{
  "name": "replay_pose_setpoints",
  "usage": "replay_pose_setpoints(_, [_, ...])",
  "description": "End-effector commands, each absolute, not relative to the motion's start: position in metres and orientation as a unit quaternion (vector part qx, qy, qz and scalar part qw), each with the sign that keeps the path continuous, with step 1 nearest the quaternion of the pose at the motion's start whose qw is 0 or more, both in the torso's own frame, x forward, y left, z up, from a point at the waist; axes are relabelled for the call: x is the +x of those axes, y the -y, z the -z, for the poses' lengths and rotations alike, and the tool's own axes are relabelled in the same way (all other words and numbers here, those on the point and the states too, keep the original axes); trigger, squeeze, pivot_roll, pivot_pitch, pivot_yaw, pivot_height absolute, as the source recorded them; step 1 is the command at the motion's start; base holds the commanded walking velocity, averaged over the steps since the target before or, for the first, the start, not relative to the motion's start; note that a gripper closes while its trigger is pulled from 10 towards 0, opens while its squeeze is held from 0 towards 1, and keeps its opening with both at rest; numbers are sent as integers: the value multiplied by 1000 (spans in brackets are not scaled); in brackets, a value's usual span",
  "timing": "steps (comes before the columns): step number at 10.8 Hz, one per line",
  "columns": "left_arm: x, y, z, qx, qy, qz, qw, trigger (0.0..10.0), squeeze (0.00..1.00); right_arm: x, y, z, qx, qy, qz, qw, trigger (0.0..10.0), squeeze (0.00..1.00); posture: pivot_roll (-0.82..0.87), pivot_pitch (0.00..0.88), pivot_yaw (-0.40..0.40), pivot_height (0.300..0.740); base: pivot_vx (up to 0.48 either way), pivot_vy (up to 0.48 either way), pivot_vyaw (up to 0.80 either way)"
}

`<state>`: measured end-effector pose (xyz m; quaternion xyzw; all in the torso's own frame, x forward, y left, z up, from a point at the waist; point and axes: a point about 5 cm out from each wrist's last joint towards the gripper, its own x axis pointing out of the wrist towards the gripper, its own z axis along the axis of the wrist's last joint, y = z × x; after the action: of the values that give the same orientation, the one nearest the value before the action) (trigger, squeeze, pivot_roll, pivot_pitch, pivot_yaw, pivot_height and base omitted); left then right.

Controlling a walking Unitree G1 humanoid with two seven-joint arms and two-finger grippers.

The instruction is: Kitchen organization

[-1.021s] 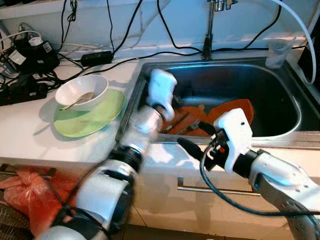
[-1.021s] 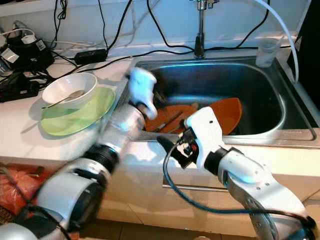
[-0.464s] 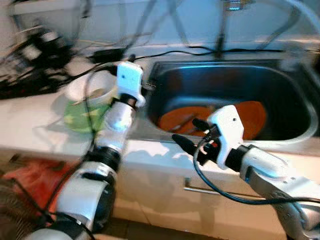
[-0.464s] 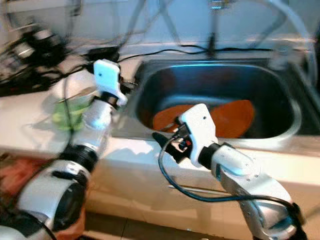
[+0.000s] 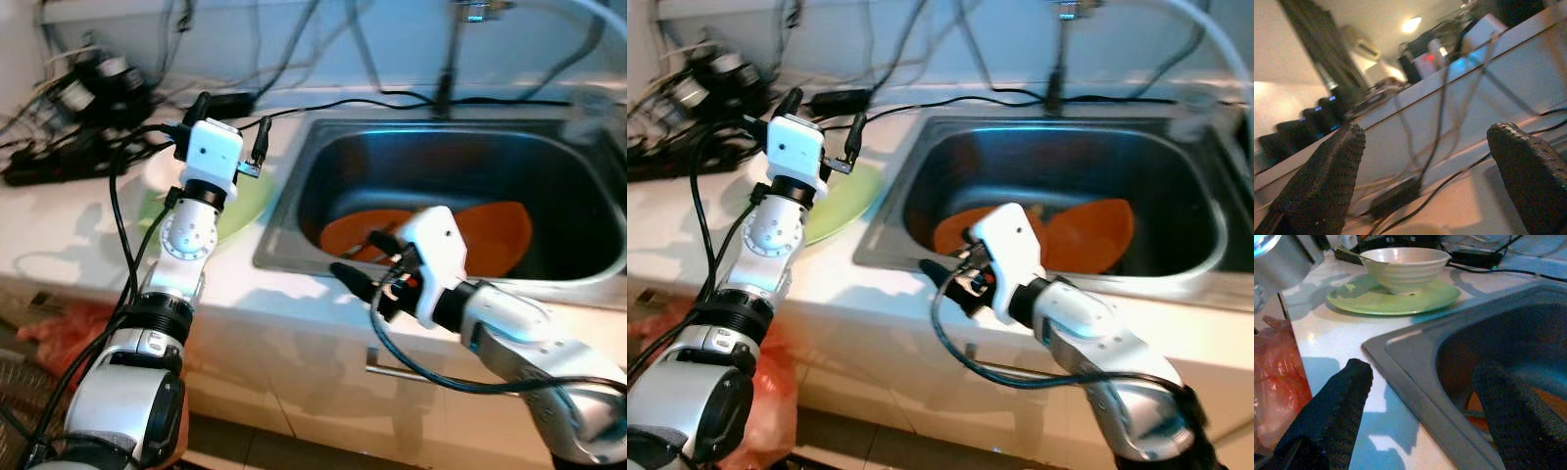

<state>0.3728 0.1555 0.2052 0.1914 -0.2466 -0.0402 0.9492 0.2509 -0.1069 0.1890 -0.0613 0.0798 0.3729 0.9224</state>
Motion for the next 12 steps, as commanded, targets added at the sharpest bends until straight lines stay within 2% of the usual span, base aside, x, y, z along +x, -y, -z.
replay_pose_setpoints(1, [370,-165,-205,208,239,7,948,10000,1000,252,103,-191,-63,-70,-386,918,10000,0,-120,0,109,740,0,0,0])
replay_pose_setpoints(4, [358,-188,-199,209,229,-39,950,10000,1000,259,95,-188,-60,-70,-413,906,10000,0,-32,0,64,740,0,0,0])
replay_pose_setpoints(6, [352,-204,-185,207,180,-86,958,10000,1000,263,90,-191,-54,-60,-429,900,10000,0,-20,0,56,740,0,0,0])
replay_pose_setpoints(7, [350,-206,-183,205,167,-97,960,10000,898,263,88,-192,-49,-56,-444,893,10000,0,-17,0,52,740,0,0,0])
replay_pose_setpoints(8, [349,-209,-177,190,147,-110,964,10000,231,265,84,-193,-46,-48,-455,888,10000,0,-19,0,49,740,0,0,0])
replay_pose_setpoints(9, [349,-210,-174,185,138,-116,966,10000,0,267,81,-196,-42,-40,-462,885,10000,0,-19,0,44,740,0,0,0])
replay_pose_setpoints(12, [352,-207,-167,149,122,-95,977,10000,0,268,78,-200,-42,-28,-468,882,10000,0,-38,0,36,740,0,0,0])
